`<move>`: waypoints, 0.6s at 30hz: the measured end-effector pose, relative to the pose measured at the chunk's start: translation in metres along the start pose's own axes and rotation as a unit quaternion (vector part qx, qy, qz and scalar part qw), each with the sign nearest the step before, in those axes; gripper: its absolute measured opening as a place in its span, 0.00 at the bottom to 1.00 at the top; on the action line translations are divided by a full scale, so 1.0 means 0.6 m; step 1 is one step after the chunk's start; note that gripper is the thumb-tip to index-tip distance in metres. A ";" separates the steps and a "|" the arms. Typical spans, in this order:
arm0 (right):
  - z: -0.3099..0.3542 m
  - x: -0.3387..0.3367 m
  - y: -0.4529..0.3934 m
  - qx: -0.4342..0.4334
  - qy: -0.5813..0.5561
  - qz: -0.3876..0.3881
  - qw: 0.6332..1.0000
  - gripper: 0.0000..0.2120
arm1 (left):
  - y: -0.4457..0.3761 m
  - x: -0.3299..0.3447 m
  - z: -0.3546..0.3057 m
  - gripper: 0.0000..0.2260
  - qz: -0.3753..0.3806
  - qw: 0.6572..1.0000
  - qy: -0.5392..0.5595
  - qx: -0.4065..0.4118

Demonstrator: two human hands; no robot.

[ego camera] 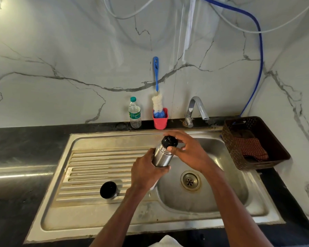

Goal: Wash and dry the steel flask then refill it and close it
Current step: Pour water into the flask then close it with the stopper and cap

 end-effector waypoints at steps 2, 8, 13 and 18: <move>-0.005 -0.012 0.001 0.013 0.022 -0.047 0.999 0.22 | 0.001 0.005 -0.004 0.30 0.010 1.000 -0.012 0.007; -0.001 -0.007 0.007 0.000 -0.035 0.004 0.999 0.26 | -0.001 0.007 0.002 0.27 0.006 1.000 0.011 -0.009; 0.001 -0.009 0.003 -0.009 -0.016 -0.005 1.000 0.28 | 0.000 0.011 0.002 0.28 0.008 1.000 -0.001 0.004; 0.003 -0.009 -0.003 -0.007 0.018 -0.058 0.998 0.18 | -0.002 0.012 0.008 0.26 0.010 1.000 0.011 -0.006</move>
Point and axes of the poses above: each hand's wrist, its own y-axis away from the middle knuckle, its own x-axis out of the palm, z = x × y, the point moved 7 cm from there along -y, towards the middle knuckle, and after that the axes turned 1 degree about -y, right-handed, at the moved point
